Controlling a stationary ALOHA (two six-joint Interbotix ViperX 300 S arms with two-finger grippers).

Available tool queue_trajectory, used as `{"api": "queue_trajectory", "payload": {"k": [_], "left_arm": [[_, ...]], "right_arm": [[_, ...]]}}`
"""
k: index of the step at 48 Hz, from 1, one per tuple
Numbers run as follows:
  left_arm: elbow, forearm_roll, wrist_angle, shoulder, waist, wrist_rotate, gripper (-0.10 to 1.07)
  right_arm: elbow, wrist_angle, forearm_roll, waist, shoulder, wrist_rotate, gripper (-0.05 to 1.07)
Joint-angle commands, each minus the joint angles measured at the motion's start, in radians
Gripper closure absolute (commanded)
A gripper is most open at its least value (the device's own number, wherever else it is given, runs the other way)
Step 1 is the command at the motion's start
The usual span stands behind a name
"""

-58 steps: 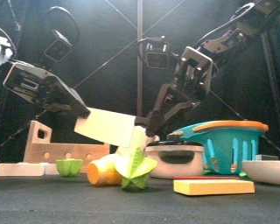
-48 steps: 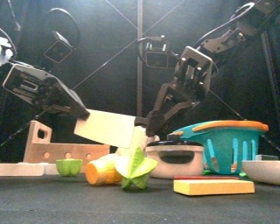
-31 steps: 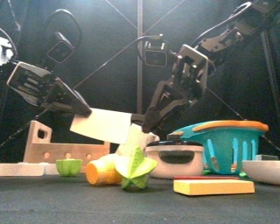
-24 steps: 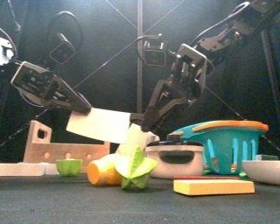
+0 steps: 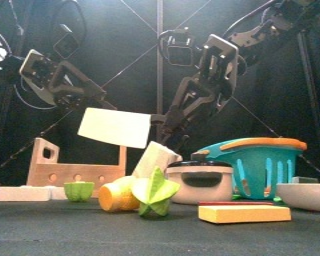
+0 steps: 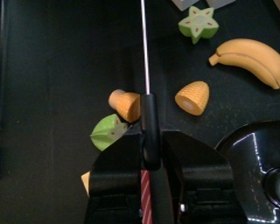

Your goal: Place cleaver back in holder

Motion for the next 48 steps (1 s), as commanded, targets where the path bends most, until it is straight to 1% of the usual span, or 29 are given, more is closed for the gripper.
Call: {"api": "queue_trajectory", "payload": {"k": [1,12,18,28,36,41,43,48], "left_arm": [[-0.003,-0.014,-0.002,-0.018,0.005,0.002,-0.02],[0.002,-0.023,0.008,-0.021,0.006,0.002,-0.02],[-0.003,-0.026,0.018,-0.023,0.006,0.0,-0.02],[-0.002,-0.078,0.023,-0.046,-0.002,-0.002,-0.02],[0.014,-0.147,0.049,-0.112,-0.014,-0.002,-0.02],[0.035,-0.192,0.078,-0.149,-0.028,-0.002,-0.02],[0.049,-0.207,0.089,-0.166,-0.043,-0.002,-0.02],[0.072,-0.219,0.098,-0.196,-0.077,-0.002,-0.02]], "right_arm": [[-0.023,-0.003,0.005,-0.006,-0.038,-0.002,0.59],[-0.025,0.011,0.005,-0.018,-0.04,0.002,0.59],[-0.04,0.051,0.029,-0.026,-0.055,0.003,0.59],[-0.083,0.158,0.135,-0.061,-0.1,0.005,0.59],[-0.117,0.276,0.212,-0.103,-0.137,0.005,0.59],[-0.135,0.337,0.225,-0.123,-0.152,0.005,0.58],[-0.146,0.37,0.227,-0.135,-0.158,0.006,0.58],[-0.176,0.443,0.227,-0.166,-0.164,0.006,0.58]]}}
